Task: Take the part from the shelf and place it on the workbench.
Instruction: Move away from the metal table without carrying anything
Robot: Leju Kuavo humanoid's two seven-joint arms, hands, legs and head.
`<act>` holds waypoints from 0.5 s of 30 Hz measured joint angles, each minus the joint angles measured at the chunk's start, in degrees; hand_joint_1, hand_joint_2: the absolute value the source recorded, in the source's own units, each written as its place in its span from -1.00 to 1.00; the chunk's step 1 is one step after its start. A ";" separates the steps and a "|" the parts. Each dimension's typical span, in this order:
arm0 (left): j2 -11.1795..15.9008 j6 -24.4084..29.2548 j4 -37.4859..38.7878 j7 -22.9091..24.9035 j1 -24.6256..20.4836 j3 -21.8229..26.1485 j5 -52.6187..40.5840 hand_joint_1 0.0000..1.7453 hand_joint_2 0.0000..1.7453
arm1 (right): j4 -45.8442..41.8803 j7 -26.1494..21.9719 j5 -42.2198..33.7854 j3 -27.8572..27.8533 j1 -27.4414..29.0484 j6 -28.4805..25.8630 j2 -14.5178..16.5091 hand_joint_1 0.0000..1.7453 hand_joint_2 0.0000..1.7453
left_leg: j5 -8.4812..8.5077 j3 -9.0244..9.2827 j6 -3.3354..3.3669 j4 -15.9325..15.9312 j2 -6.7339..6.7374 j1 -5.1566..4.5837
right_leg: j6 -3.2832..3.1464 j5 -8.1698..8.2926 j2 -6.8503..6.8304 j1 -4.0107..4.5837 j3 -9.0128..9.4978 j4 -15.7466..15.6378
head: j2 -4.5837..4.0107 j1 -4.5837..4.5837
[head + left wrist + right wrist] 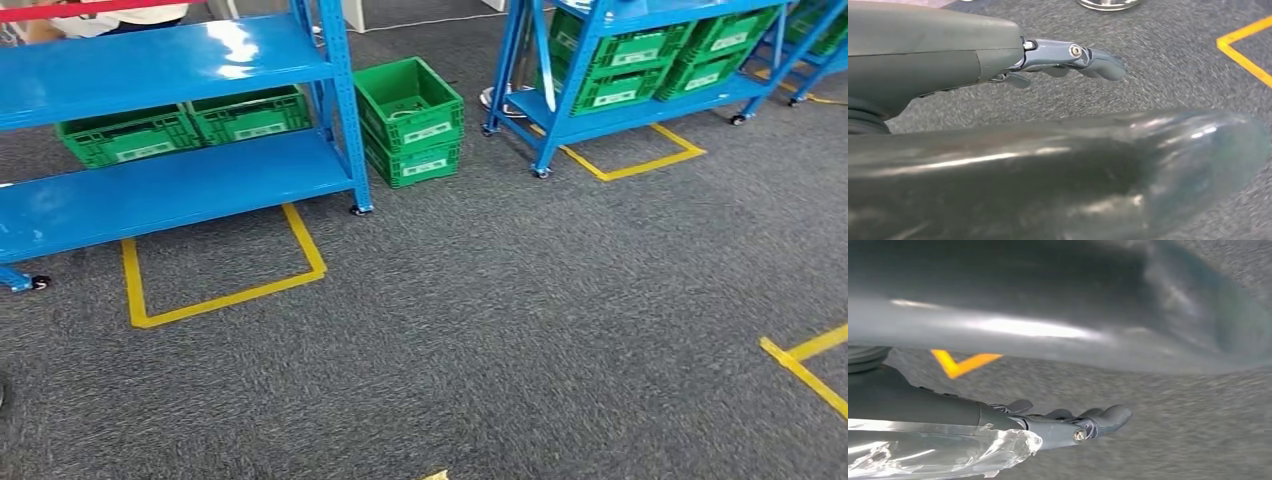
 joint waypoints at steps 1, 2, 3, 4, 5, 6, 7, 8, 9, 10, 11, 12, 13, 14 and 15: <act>-0.02 0.15 0.00 0.00 0.10 -0.04 0.04 -1.00 -1.00 | 0.01 -0.04 0.07 -0.09 0.05 0.04 0.01 -1.00 -1.00 | -0.95 1.74 -0.36 -0.54 -0.96 0.40 | 0.48 2.11 0.40 -0.25 -1.66 -2.28 | 0.00 0.09; -0.03 0.30 -0.01 0.00 0.18 -0.07 0.12 -1.00 -1.00 | 0.09 -0.08 0.16 -0.18 0.16 0.13 0.01 -1.00 -1.00 | -2.01 3.19 -0.79 -0.75 -1.80 0.69 | 0.84 7.04 1.22 -0.69 -3.25 -5.46 | -0.01 0.37; -0.04 0.46 -0.01 0.00 0.33 -0.10 0.22 -1.00 -1.00 | 0.24 -0.09 0.26 -0.30 0.29 0.23 0.01 -1.00 -1.00 | -3.10 4.46 -1.22 -0.91 -2.61 0.88 | 0.93 12.43 1.89 -1.02 -4.29 -8.08 | 0.00 0.66; -0.05 0.61 -0.08 -0.01 0.48 -0.14 0.33 -1.00 -1.00 | 0.38 -0.11 0.36 -0.42 0.40 0.32 0.01 -1.00 -1.00 | -4.22 5.46 -1.70 -1.23 -3.23 0.94 | 0.70 16.83 2.46 -1.21 -4.62 -9.64 | -0.02 0.82; -0.05 0.74 -0.17 -0.01 0.60 -0.17 0.43 -1.00 -1.00 | 0.48 -0.16 0.44 -0.51 0.42 0.39 0.01 -1.00 -1.00 | -4.91 6.50 -2.22 -1.54 -3.67 0.96 | 0.13 19.43 2.62 -1.29 -4.48 -10.42 | -0.02 0.99; -0.07 0.87 -0.28 -0.02 0.67 -0.22 0.48 -1.00 -1.00 | 0.49 -0.24 0.50 -0.56 0.27 0.42 0.01 -1.00 -1.00 | -4.88 7.12 -2.65 -1.50 -3.95 0.97 | -0.54 19.47 2.27 -1.15 -3.57 -10.18 | -0.03 0.91; -0.07 0.96 -0.43 -0.02 0.63 -0.28 0.50 -1.00 -1.00 | 0.43 -0.34 0.52 -0.59 0.04 0.42 0.00 -1.00 -1.00 | -4.04 6.95 -3.10 -0.22 -3.53 0.96 | -1.13 18.84 1.99 -1.15 -2.59 -10.25 | -0.03 0.72; -0.07 1.04 -0.51 -0.02 0.54 -0.34 0.50 -1.00 -1.00 | 0.37 -0.45 0.52 -0.60 -0.17 0.42 -0.01 -1.00 -1.00 | -2.29 5.62 -3.47 2.79 -2.12 0.88 | -1.62 18.30 1.55 -1.22 -1.59 -10.71 | -0.02 0.56; -0.07 1.09 -0.60 -0.02 0.44 -0.39 0.50 -1.00 -1.00 | 0.37 -0.50 0.54 -0.60 -0.29 0.44 -0.01 -1.00 -1.00 | -0.74 2.98 -3.76 6.97 -0.28 0.74 | -1.99 17.68 1.08 -1.26 -0.32 -11.38 | -0.02 0.30; -0.06 1.10 -0.65 -0.02 0.37 -0.44 0.50 -1.00 -1.00 | 0.38 -0.52 0.56 -0.58 -0.27 0.47 -0.01 -1.00 -1.00 | -0.11 -0.24 -4.04 11.25 1.67 0.57 | -2.28 17.08 0.54 -1.26 1.18 -12.25 | -0.01 0.01; -0.06 1.11 -0.68 -0.02 0.34 -0.46 0.50 -1.00 -1.00 | 0.41 -0.53 0.57 -0.57 -0.18 0.50 -0.01 -1.00 -1.00 | -0.94 -3.53 -4.16 14.60 3.11 0.37 | -2.49 16.41 -0.08 -1.18 2.91 -13.26 | -0.01 -0.18; -0.06 1.11 -0.69 -0.02 0.36 -0.48 0.50 -1.00 -1.00 | 0.43 -0.51 0.59 -0.55 -0.14 0.52 -0.01 -1.00 -1.00 | -3.19 -6.39 -4.11 16.49 3.69 0.17 | -2.62 15.73 -0.67 -1.07 4.82 -14.38 | 0.00 -0.32; -0.06 1.11 -0.70 -0.02 0.41 -0.48 0.50 -1.00 -1.00 | 0.44 -0.51 0.59 -0.55 -0.14 0.52 -0.01 -1.00 -1.00 | -5.98 -8.62 -3.86 17.12 3.81 -0.05 | -2.67 15.04 -1.25 -0.95 6.75 -15.54 | 0.00 -0.42; -0.06 1.12 -0.70 -0.02 0.48 -0.49 0.50 -1.00 -1.00 | 0.44 -0.51 0.60 -0.56 -0.14 0.52 -0.01 -1.00 -1.00 | -8.40 -10.37 -3.46 16.73 3.84 -0.31 | -2.70 14.26 -1.85 -0.81 8.86 -16.71 | 0.00 -0.48; -0.06 1.13 -0.70 -0.02 0.55 -0.49 0.50 -1.00 -1.00 | 0.44 -0.52 0.62 -0.57 -0.15 0.52 -0.01 -1.00 -1.00 | -9.48 -11.66 -2.92 15.46 3.93 -0.65 | -2.75 13.42 -2.50 -0.65 11.10 -17.85 | 0.00 -0.62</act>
